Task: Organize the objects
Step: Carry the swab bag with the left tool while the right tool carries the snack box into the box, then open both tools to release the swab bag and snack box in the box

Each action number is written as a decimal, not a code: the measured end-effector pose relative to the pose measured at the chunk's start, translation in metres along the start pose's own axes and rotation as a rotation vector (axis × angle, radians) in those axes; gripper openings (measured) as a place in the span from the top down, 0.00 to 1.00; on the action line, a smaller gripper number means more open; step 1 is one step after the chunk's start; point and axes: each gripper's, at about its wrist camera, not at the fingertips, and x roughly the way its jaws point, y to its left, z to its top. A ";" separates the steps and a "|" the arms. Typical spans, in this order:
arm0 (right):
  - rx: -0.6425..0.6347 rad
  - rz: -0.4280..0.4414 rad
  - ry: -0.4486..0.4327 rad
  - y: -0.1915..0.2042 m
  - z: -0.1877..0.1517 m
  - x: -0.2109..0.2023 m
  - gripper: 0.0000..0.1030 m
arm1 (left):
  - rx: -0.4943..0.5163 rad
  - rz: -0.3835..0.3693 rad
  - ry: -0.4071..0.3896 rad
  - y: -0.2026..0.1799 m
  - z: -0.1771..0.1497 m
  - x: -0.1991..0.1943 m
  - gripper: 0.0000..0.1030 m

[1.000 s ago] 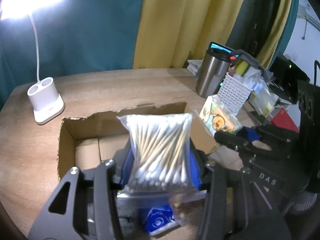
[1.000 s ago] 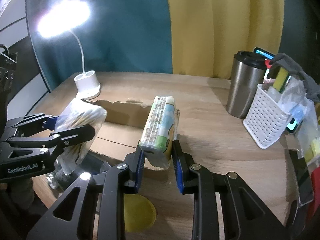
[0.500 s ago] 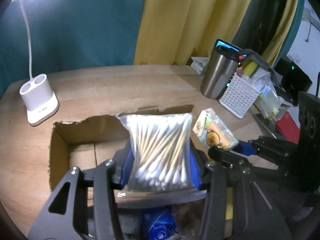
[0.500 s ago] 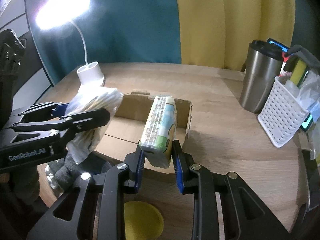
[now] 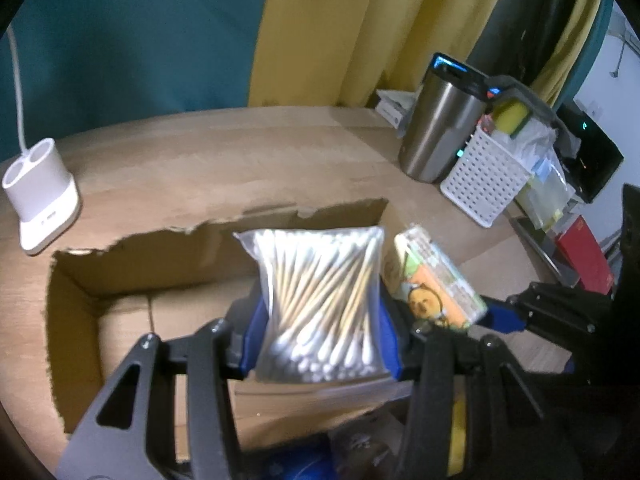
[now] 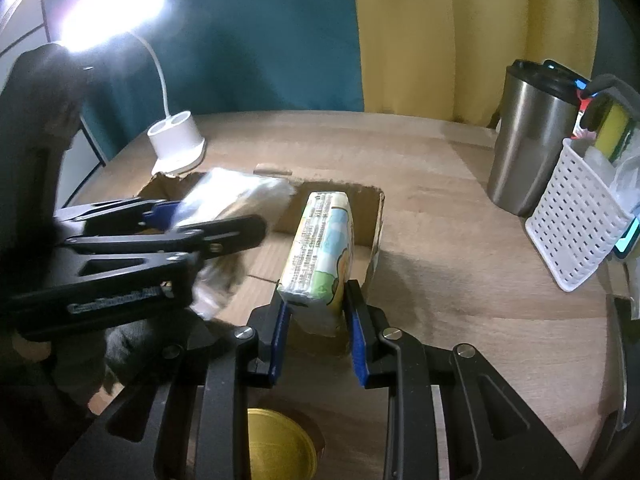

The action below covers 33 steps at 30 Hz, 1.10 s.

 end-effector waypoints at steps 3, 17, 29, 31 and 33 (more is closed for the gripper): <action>-0.018 0.007 0.000 0.001 -0.002 -0.002 0.72 | -0.020 -0.022 0.033 -0.002 0.000 0.009 0.53; -0.022 0.012 -0.030 -0.002 -0.010 -0.010 0.53 | -0.057 -0.004 0.080 -0.007 -0.003 0.023 0.52; 0.073 -0.063 -0.053 -0.033 -0.014 -0.010 0.53 | -0.112 0.009 0.150 -0.007 -0.008 0.036 0.52; 0.101 -0.077 -0.055 -0.042 -0.014 -0.010 0.53 | -0.119 -0.013 0.170 -0.011 -0.009 0.041 0.51; 0.124 -0.083 -0.061 -0.048 -0.015 -0.008 0.53 | -0.139 -0.050 0.198 -0.013 -0.010 0.046 0.47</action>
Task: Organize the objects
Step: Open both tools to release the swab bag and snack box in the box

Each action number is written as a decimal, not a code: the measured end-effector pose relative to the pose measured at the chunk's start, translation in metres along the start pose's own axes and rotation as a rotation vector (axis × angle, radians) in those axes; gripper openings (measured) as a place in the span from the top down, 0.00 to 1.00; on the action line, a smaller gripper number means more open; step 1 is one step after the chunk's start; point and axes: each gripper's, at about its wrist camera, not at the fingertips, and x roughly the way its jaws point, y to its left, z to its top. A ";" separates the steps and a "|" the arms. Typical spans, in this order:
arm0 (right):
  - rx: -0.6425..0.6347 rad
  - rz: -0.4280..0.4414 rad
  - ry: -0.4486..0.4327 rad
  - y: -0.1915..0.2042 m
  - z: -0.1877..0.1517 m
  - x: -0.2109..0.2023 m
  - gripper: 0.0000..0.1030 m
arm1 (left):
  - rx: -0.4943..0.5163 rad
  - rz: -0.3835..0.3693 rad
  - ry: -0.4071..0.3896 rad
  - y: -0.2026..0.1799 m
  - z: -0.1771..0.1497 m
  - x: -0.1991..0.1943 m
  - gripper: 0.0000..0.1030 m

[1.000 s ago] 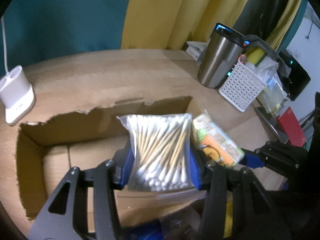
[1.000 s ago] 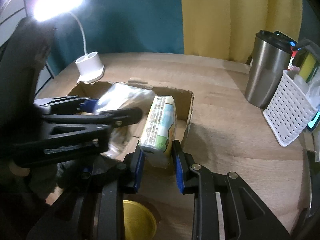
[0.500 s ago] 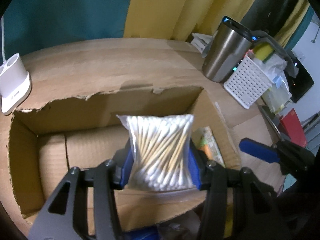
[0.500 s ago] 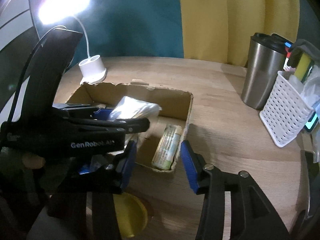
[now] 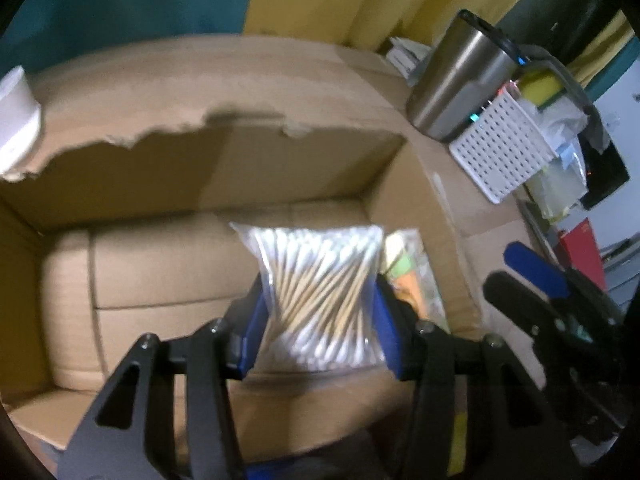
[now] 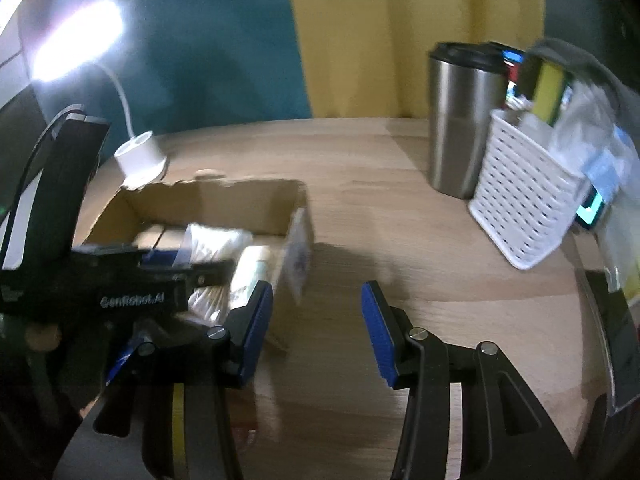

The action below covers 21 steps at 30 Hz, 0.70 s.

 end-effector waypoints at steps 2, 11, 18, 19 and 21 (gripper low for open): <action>0.023 -0.007 -0.003 -0.009 -0.002 0.003 0.53 | -0.017 -0.019 0.009 0.000 -0.001 -0.001 0.44; 0.050 -0.026 0.001 -0.019 -0.008 0.000 0.53 | 0.014 0.022 -0.062 0.001 -0.004 -0.023 0.43; 0.027 -0.020 -0.004 -0.007 -0.009 -0.006 0.53 | 0.041 0.053 -0.123 0.009 -0.011 -0.044 0.43; 0.026 -0.017 -0.005 -0.007 -0.009 -0.007 0.53 | 0.038 0.055 -0.128 0.011 -0.012 -0.046 0.43; 0.022 -0.019 -0.009 -0.003 -0.009 -0.008 0.53 | 0.036 0.057 -0.136 0.013 -0.015 -0.051 0.43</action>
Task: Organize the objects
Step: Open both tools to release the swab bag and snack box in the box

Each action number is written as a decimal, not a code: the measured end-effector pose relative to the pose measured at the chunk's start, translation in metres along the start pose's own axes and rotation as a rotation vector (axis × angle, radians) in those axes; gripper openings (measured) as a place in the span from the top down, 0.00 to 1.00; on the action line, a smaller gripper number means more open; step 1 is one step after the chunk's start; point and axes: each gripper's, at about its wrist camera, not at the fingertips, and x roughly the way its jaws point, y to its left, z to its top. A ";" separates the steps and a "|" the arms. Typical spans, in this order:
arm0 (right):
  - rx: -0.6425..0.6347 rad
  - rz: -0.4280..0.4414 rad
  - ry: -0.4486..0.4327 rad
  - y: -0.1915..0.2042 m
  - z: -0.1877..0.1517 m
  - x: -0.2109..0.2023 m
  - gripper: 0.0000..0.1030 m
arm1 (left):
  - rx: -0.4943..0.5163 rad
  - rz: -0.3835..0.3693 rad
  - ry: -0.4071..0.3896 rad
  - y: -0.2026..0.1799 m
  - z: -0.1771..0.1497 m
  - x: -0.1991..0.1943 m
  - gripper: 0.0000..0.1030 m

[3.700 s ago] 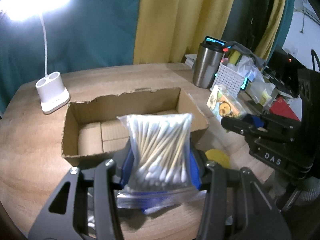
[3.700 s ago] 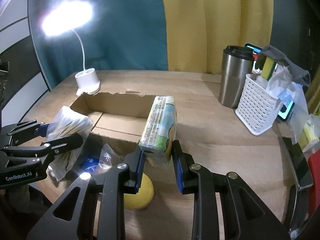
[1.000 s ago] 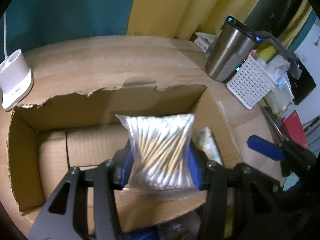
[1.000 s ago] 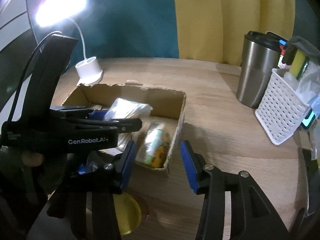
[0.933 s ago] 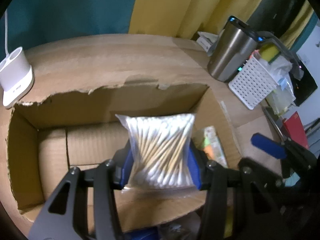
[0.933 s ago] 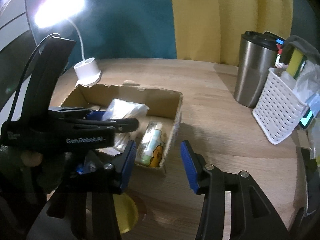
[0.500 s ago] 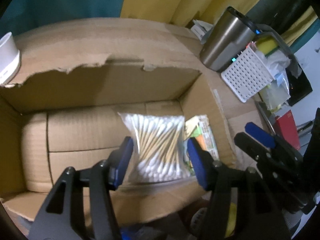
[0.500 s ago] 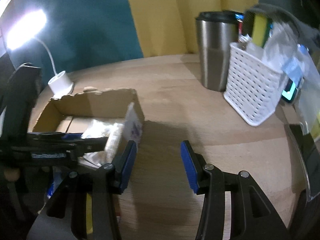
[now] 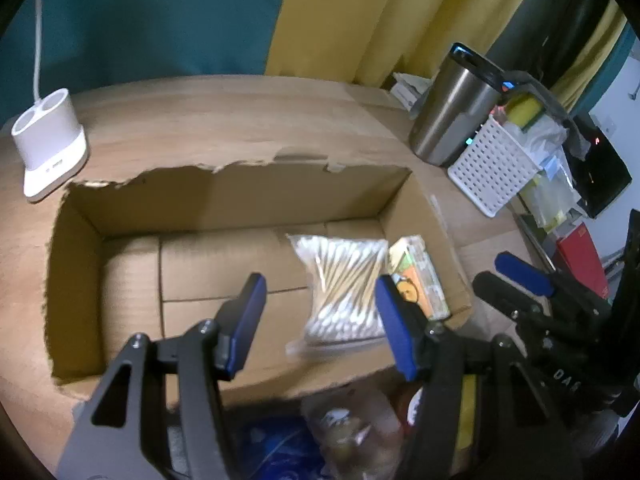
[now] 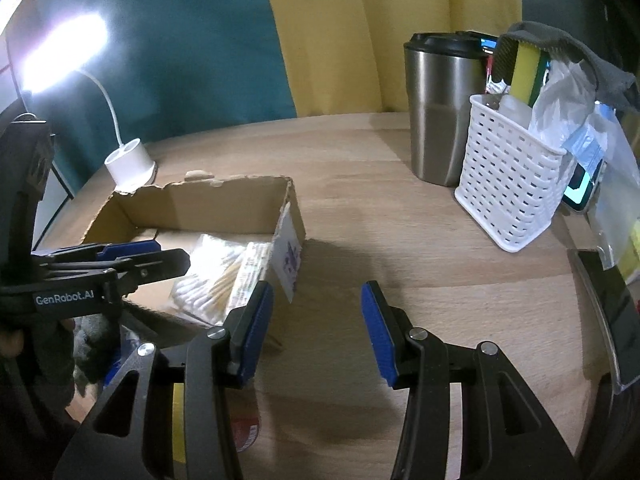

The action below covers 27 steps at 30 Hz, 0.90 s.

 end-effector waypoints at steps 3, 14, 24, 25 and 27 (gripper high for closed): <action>-0.008 -0.002 -0.006 0.006 0.000 -0.004 0.53 | 0.000 0.002 -0.010 0.004 -0.003 -0.006 0.43; -0.013 0.016 -0.031 0.018 -0.004 -0.021 0.32 | 0.003 0.014 -0.077 0.013 -0.017 -0.035 0.42; -0.043 0.025 -0.037 0.036 -0.011 -0.032 0.31 | -0.033 0.046 -0.112 0.030 -0.035 -0.059 0.20; -0.045 0.029 -0.036 0.038 -0.013 -0.033 0.31 | -0.035 0.049 -0.114 0.031 -0.036 -0.061 0.20; -0.046 0.035 -0.036 0.041 -0.014 -0.033 0.31 | -0.034 0.049 -0.115 0.032 -0.039 -0.064 0.20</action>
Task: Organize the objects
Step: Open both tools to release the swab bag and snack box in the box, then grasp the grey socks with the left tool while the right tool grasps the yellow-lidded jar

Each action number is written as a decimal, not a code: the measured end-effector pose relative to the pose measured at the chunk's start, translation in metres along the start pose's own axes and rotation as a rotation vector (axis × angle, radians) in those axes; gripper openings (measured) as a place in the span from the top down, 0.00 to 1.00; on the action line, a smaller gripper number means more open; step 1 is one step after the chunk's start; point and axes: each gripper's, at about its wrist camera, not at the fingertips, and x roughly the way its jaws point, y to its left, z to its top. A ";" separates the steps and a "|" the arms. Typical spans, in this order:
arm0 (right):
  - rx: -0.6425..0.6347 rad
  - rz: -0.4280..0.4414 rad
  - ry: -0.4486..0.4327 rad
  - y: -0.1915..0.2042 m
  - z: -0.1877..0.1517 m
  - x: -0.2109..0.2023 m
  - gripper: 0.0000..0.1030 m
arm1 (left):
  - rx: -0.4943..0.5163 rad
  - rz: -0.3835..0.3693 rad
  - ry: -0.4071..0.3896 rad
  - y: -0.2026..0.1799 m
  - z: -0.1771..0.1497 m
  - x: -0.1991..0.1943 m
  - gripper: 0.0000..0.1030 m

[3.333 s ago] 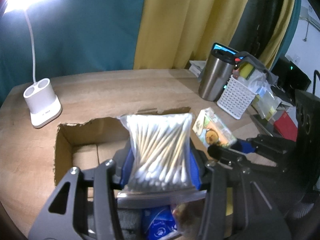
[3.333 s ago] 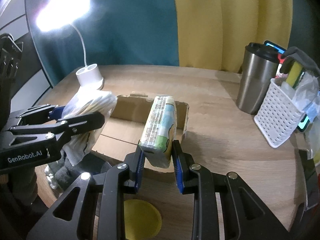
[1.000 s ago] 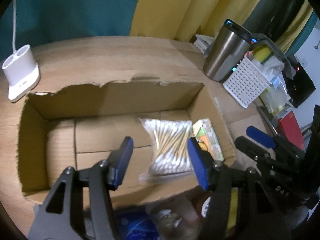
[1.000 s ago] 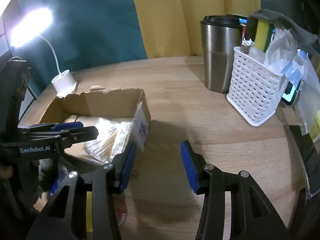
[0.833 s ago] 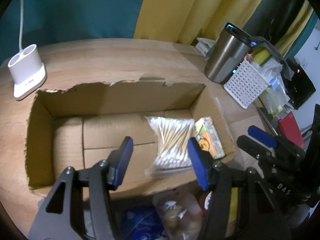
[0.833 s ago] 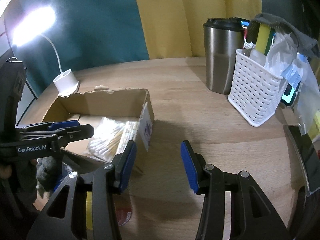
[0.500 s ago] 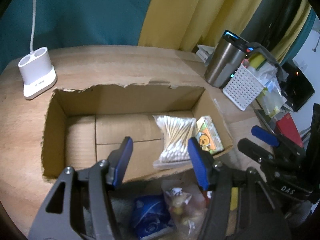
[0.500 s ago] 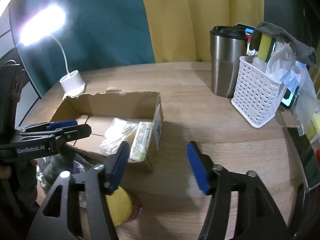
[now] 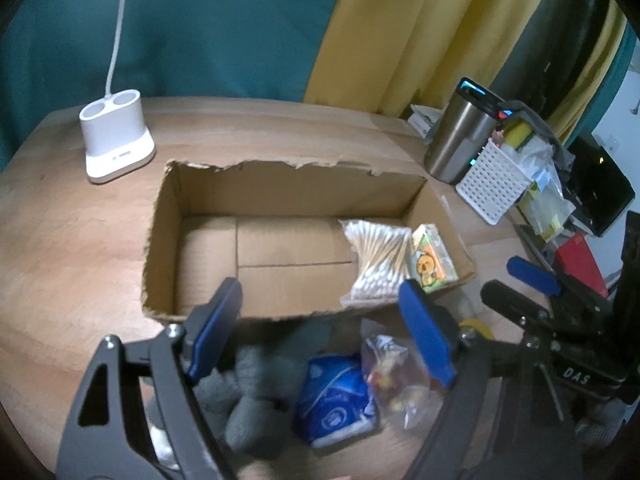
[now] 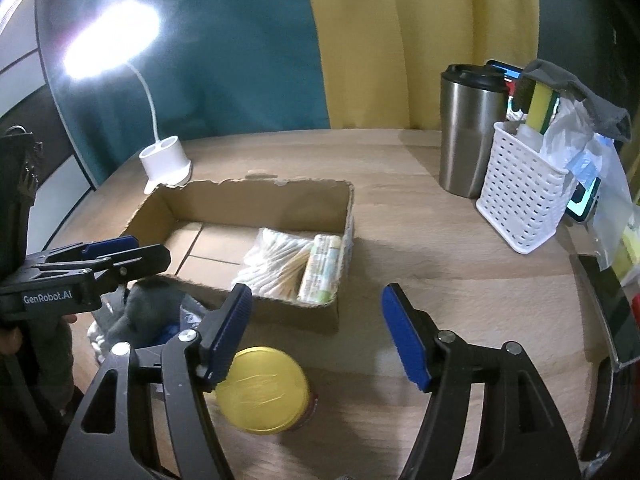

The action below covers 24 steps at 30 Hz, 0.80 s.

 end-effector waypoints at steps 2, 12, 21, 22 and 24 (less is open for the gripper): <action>0.000 0.009 0.003 0.003 -0.001 0.001 0.31 | 0.007 0.011 -0.012 0.001 -0.003 -0.006 0.20; -0.028 0.019 0.008 0.020 -0.003 -0.001 0.23 | -0.003 0.034 -0.040 0.018 -0.017 -0.024 0.20; -0.025 0.015 0.013 0.028 -0.006 -0.004 0.23 | -0.033 0.077 -0.053 0.041 -0.028 -0.037 0.20; -0.026 0.016 0.012 0.029 -0.006 -0.004 0.23 | -0.037 0.082 -0.053 0.044 -0.030 -0.038 0.20; -0.028 0.016 0.013 0.030 -0.008 -0.005 0.23 | -0.044 0.088 -0.051 0.047 -0.033 -0.039 0.20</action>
